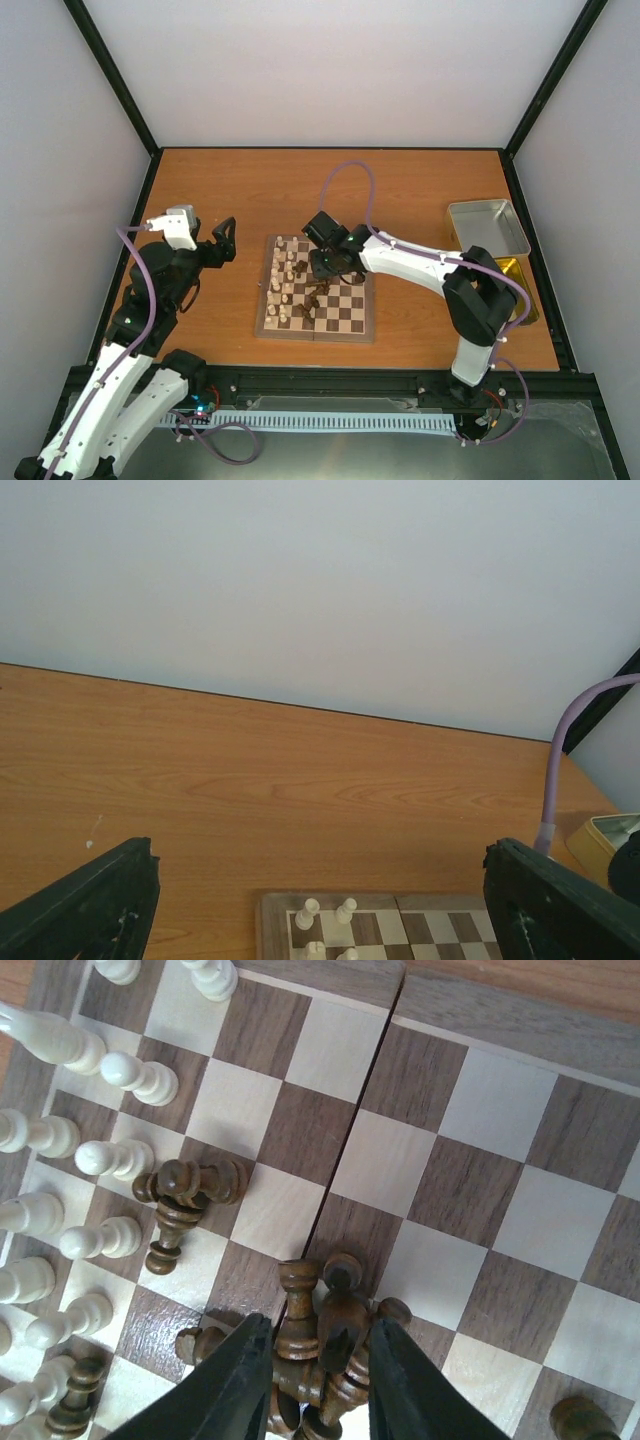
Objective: Set up the chess pieces on the board
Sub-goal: Pick up the chess piece from the chessboard.
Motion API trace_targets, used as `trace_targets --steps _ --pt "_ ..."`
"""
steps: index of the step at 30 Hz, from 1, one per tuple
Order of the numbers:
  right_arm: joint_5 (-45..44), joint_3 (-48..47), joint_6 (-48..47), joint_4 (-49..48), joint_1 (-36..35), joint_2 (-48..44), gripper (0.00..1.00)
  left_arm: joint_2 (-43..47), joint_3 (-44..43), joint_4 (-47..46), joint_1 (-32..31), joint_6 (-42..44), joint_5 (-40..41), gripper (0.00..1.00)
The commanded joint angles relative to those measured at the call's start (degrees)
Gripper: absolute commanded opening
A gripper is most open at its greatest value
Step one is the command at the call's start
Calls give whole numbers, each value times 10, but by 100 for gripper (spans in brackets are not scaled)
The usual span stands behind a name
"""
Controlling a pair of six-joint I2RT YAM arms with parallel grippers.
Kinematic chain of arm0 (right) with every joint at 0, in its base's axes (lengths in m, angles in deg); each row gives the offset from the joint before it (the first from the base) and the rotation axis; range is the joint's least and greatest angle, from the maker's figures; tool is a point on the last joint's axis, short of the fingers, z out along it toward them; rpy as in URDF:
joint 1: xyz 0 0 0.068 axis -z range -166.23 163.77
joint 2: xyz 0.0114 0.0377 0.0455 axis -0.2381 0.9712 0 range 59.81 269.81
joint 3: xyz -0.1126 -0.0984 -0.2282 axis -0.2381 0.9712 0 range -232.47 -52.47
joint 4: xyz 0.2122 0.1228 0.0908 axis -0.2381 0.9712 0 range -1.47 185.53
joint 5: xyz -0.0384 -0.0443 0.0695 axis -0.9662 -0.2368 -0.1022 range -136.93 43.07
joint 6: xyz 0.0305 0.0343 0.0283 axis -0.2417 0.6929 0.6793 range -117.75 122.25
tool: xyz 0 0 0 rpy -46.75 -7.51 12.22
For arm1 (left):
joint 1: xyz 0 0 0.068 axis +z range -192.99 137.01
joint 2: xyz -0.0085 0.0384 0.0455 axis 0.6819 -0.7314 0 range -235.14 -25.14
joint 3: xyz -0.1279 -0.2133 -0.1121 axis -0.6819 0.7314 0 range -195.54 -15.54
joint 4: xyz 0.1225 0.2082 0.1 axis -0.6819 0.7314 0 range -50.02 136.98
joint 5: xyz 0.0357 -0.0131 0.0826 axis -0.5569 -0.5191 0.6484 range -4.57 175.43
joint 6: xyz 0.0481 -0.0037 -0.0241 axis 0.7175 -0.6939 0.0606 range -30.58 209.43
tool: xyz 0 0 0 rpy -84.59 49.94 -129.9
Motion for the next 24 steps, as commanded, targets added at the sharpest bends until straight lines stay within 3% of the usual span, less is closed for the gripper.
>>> trace_targets --steps 1,7,15,24 --pt "-17 -19 8 7 -2 18 27 -1 3 0 -3 1 8 90" --pt "-20 -21 10 11 -2 38 22 -5 5 -6 -3 1 11 90" --pt "-23 -25 11 5 -2 40 5 -14 5 -10 -2 0 11 90" --pt "-14 15 11 -21 -2 -40 4 -28 5 -18 -2 0 2 90"
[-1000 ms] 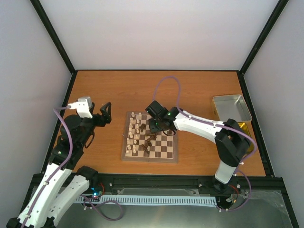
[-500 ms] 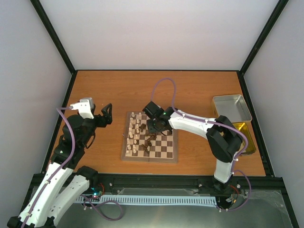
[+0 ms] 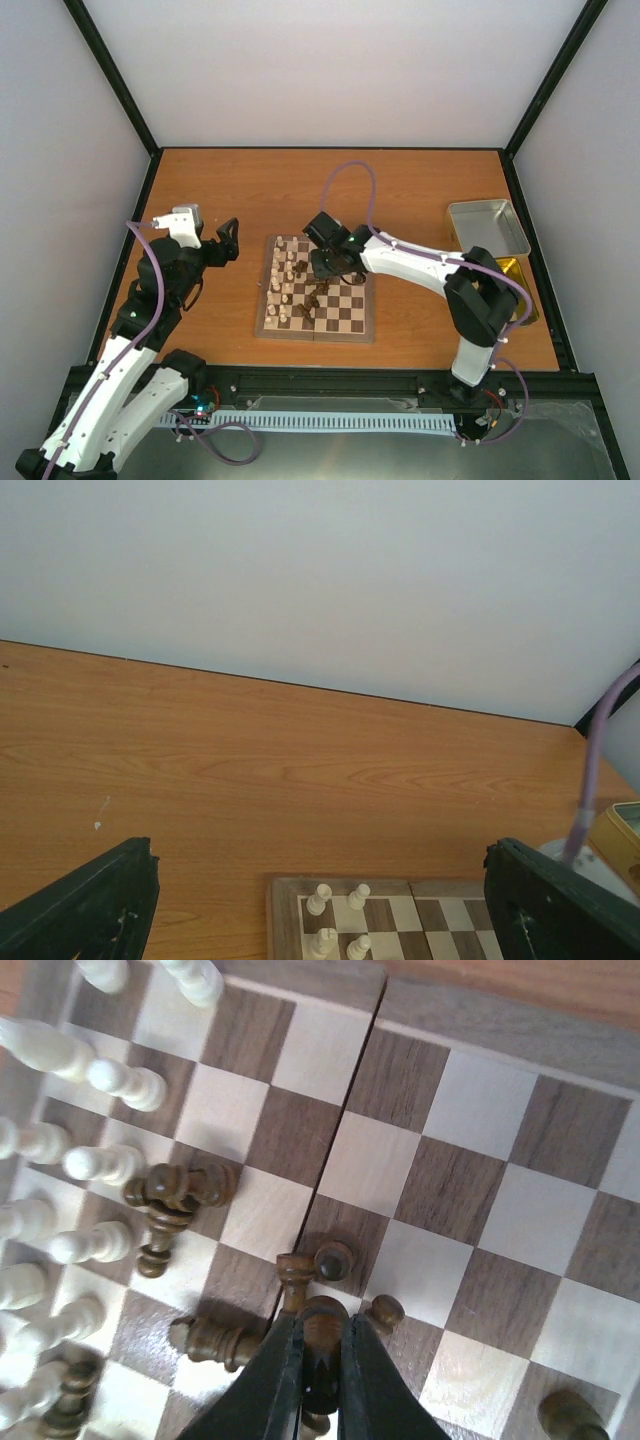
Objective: Set up the chess pieces on the board
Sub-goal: Pick up the chess piece from the chessboard, then place the chess piece on the chessboard.
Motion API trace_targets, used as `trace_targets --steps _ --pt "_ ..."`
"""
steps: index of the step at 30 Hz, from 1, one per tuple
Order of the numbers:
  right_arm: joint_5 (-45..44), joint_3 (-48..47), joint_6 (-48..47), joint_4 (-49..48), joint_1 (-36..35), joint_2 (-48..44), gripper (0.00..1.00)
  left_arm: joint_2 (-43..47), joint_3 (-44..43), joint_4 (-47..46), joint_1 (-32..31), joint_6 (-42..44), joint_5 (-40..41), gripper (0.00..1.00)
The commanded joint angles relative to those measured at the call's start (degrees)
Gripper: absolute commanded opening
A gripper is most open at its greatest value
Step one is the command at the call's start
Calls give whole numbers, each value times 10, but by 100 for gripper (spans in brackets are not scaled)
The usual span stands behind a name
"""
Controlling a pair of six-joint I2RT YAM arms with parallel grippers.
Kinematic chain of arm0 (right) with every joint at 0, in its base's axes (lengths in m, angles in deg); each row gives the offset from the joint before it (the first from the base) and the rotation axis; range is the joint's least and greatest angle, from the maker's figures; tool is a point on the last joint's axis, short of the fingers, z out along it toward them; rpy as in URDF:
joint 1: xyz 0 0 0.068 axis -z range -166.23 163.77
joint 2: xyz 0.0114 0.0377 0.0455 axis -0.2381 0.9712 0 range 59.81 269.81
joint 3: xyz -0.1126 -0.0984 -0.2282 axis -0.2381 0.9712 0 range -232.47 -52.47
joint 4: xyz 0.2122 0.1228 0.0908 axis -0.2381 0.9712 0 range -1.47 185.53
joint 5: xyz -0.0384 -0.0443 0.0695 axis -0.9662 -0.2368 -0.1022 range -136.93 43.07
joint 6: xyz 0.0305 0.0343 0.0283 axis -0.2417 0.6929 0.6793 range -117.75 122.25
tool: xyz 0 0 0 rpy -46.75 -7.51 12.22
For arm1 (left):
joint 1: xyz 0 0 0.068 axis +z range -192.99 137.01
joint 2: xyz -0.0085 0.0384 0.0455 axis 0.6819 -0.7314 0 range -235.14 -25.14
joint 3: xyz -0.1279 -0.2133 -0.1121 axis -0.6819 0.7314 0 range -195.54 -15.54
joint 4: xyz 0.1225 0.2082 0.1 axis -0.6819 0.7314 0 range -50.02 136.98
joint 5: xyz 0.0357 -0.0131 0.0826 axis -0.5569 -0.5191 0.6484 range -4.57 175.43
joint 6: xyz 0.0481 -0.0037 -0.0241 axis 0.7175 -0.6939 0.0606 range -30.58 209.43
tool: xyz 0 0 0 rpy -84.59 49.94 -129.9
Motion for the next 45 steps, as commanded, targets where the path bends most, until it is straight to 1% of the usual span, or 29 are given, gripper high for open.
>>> trace_targets --steps 1,8,11,14,18,23,31,45 --pt "-2 23 3 -28 -2 -60 4 -8 -3 -16 -2 0 -9 90" --pt "-3 58 -13 -57 -1 -96 4 -17 -2 -24 -2 -1 -37 90" --pt "-21 58 -19 -50 5 -102 4 -22 -3 -27 -2 -1 -46 90" --pt "-35 53 -29 -36 26 -98 5 -26 -4 -28 -3 -1 -47 90" --pt "-32 56 -42 -31 65 -87 5 -26 -4 -27 -3 2 -42 90" --pt "-27 63 -56 -30 94 -72 5 -27 -2 -27 -2 2 -39 90" --pt "-31 81 -57 -34 112 -54 5 -27 -1 -24 -3 2 -36 90" --pt "-23 85 -76 -41 127 -36 6 -25 -1 -22 -2 2 -32 90"
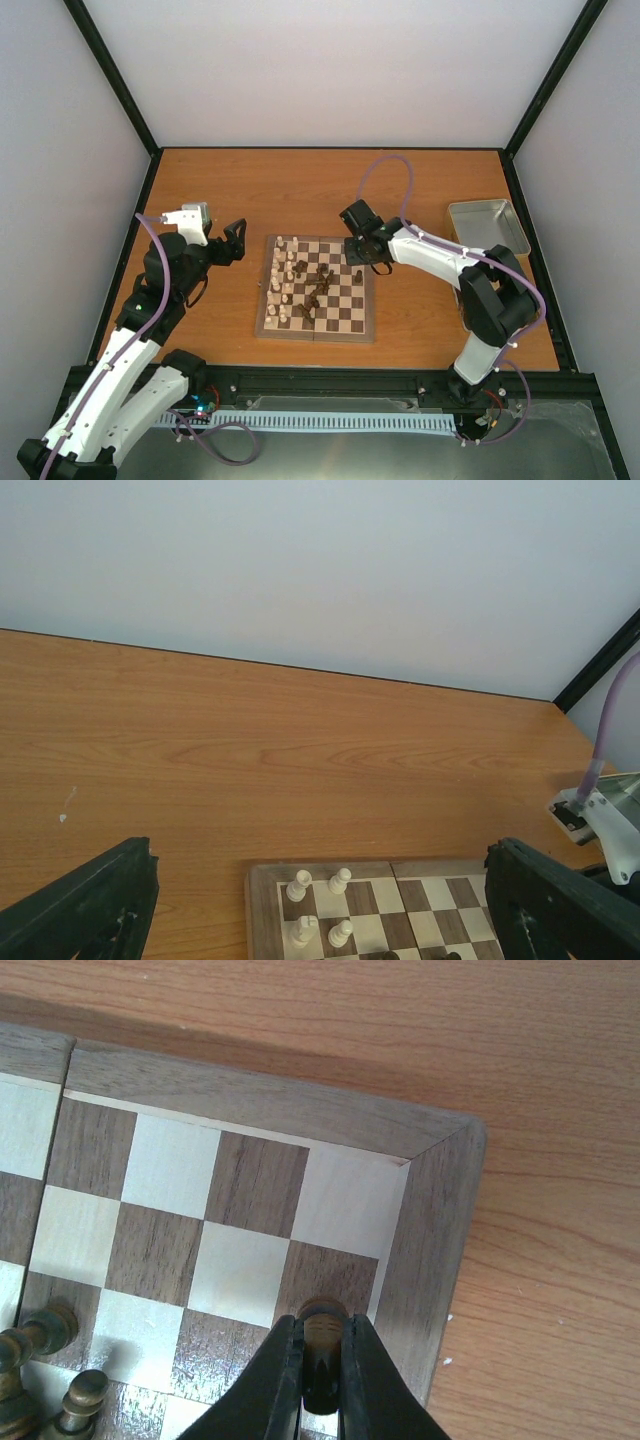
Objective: Set up the chess pieces on the board
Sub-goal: Place the chess piece on the chessboard.
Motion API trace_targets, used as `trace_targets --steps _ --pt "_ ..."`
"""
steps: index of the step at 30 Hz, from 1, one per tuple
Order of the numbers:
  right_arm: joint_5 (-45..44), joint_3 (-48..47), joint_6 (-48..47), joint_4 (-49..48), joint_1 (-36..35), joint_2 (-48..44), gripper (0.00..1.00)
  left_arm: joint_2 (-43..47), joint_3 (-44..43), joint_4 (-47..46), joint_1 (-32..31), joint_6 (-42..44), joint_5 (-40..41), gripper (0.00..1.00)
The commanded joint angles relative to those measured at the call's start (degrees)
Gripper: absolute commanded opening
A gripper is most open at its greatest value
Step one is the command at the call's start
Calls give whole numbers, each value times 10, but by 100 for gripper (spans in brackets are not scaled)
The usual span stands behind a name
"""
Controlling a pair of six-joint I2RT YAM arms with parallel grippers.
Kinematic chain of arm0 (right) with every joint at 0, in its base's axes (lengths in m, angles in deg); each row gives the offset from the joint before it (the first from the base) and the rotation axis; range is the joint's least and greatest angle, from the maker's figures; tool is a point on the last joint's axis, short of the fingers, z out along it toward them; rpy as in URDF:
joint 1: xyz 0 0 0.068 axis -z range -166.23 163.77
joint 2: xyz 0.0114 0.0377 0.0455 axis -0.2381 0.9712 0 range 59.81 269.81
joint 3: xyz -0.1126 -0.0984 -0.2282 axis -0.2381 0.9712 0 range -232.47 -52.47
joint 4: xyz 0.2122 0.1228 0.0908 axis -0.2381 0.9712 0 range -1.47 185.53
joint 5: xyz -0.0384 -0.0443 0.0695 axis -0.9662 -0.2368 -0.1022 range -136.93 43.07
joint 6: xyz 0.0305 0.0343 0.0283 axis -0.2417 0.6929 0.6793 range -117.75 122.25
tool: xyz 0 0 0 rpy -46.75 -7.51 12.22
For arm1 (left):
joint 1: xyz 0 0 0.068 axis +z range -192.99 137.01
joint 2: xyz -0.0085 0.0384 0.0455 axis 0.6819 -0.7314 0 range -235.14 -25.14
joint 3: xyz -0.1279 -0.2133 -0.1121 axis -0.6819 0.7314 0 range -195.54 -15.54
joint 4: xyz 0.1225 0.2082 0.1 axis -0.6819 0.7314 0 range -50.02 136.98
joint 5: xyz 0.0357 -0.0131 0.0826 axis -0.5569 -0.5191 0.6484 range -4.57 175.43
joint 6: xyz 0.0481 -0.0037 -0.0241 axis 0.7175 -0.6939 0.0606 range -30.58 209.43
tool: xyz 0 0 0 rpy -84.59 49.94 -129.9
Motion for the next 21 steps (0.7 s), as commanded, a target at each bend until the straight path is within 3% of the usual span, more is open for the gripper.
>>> trace_targets --steps 1,10,17,21 --pt "-5 2 -10 -10 5 19 6 2 -1 -10 -2 2 5 90" --pt "0 -1 -20 -15 8 31 10 6 0 -7 -2 1 15 90" --pt "-3 -15 -10 20 8 -12 34 15 2 -8 -2 -1 20 90" --pt "7 -27 -8 31 8 -39 37 13 1 -8 -3 0 19 90"
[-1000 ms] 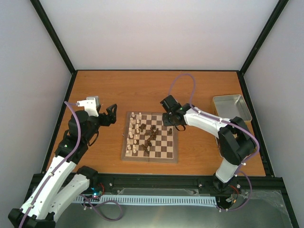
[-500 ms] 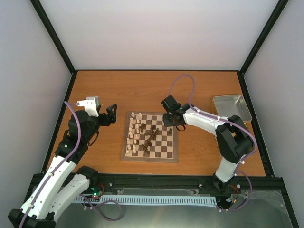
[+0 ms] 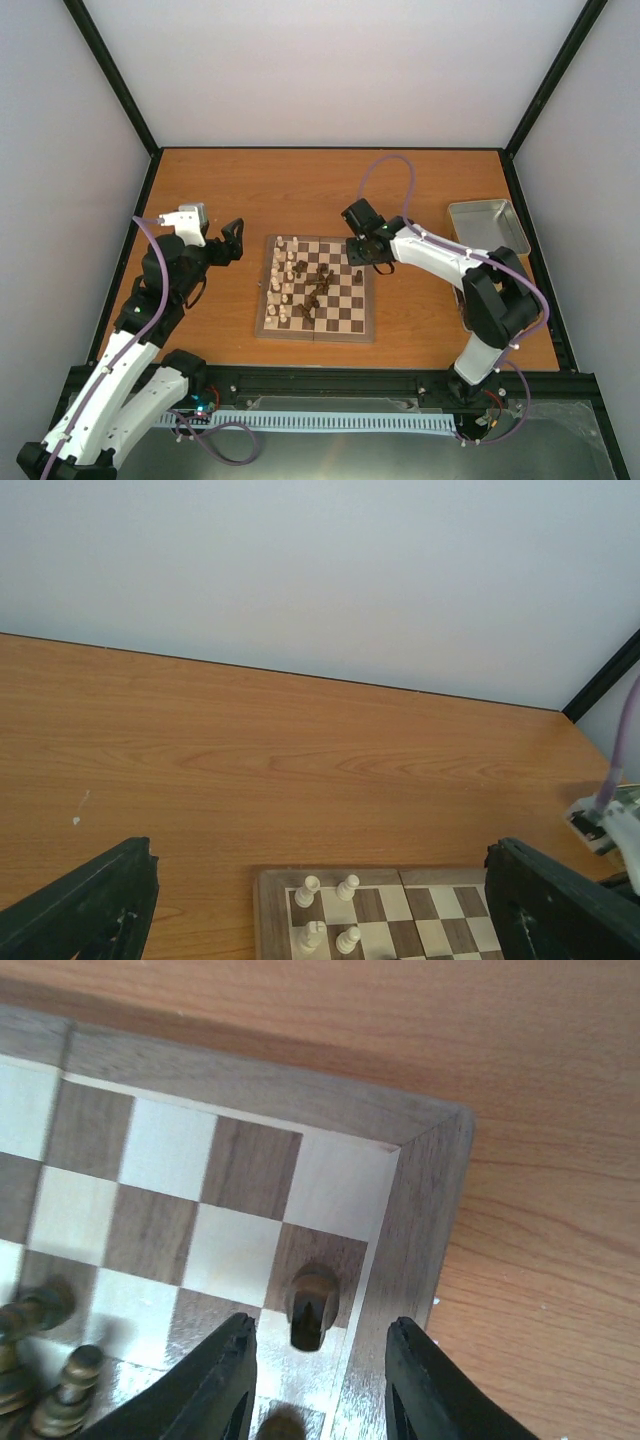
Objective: Set up the chess pieces on the board
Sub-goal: Place the chess piece on the chessboard, then pick up the chess piece from the chessboard.
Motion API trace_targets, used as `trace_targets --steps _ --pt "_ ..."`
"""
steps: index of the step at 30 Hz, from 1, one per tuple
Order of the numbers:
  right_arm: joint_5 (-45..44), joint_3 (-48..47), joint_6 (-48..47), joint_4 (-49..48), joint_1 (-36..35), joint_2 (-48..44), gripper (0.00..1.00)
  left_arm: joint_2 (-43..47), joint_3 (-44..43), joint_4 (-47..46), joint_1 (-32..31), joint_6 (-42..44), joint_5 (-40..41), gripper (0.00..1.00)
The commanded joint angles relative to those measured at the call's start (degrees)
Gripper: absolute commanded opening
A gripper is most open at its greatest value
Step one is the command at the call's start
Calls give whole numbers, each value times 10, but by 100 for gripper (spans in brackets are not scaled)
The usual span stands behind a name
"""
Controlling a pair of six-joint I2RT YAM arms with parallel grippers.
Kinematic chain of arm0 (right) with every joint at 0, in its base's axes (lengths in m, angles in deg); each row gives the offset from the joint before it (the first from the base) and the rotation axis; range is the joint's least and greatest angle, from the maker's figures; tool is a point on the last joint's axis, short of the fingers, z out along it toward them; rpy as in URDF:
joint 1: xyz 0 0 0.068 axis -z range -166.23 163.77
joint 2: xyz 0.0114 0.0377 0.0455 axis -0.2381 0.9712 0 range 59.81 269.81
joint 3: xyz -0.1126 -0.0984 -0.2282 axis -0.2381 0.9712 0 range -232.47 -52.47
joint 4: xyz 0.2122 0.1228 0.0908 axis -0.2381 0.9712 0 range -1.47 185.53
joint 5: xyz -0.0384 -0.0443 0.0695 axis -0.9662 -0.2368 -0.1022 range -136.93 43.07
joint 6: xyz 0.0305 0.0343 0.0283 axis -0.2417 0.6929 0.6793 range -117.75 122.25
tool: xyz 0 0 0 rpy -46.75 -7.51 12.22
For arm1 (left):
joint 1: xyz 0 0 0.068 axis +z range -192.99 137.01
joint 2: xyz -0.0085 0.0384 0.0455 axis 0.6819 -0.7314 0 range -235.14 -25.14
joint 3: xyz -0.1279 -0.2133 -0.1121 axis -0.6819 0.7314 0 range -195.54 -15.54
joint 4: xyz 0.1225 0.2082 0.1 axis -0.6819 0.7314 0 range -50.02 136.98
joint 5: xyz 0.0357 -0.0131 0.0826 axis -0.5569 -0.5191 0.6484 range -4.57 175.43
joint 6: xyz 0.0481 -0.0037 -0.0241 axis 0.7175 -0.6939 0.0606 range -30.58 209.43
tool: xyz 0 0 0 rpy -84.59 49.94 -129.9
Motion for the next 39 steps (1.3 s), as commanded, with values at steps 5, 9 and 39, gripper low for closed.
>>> trace_targets --steps 5,9,39 --pt "11 -49 6 30 -3 -52 37 6 -2 -8 -3 0 5 90" --pt "13 -64 11 29 -30 -47 37 7 -2 -10 -3 0 5 90" --pt "77 -148 -15 28 -94 116 23 14 -1 -13 -2 0 6 90"
